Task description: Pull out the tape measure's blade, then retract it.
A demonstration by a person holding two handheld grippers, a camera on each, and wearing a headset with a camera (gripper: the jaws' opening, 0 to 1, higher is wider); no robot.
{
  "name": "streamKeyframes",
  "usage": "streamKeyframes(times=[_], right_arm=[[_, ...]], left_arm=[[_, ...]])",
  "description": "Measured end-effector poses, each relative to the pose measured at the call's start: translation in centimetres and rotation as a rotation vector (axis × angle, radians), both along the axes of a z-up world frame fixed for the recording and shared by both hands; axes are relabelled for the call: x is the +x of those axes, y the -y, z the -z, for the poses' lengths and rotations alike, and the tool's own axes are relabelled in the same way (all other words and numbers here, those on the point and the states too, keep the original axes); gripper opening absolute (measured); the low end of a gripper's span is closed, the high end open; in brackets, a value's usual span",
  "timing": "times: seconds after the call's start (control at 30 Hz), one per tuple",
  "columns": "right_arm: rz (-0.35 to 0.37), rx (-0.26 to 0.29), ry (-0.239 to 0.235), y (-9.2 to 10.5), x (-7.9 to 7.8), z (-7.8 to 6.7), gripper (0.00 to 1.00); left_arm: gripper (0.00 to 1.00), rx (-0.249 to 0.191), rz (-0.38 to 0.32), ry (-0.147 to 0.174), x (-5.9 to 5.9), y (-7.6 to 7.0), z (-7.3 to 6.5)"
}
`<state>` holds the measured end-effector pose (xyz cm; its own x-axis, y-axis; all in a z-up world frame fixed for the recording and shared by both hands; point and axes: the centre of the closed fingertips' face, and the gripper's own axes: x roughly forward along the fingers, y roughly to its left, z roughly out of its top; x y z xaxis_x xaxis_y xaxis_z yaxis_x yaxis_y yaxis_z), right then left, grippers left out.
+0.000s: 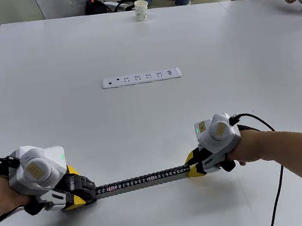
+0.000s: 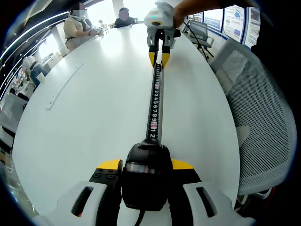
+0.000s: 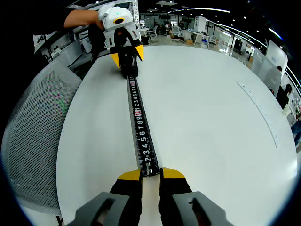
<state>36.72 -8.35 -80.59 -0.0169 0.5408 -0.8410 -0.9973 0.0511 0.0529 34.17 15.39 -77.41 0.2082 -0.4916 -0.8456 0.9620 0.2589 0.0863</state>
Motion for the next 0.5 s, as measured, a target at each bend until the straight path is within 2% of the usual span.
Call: streamKeyframes(times=[0.5], right_arm=[[0.007,-0.001,-0.001,0.31,0.04,0.01,0.09]], left_arm=[[0.33,-0.002,-0.002,-0.001,-0.11,0.05,-0.06]])
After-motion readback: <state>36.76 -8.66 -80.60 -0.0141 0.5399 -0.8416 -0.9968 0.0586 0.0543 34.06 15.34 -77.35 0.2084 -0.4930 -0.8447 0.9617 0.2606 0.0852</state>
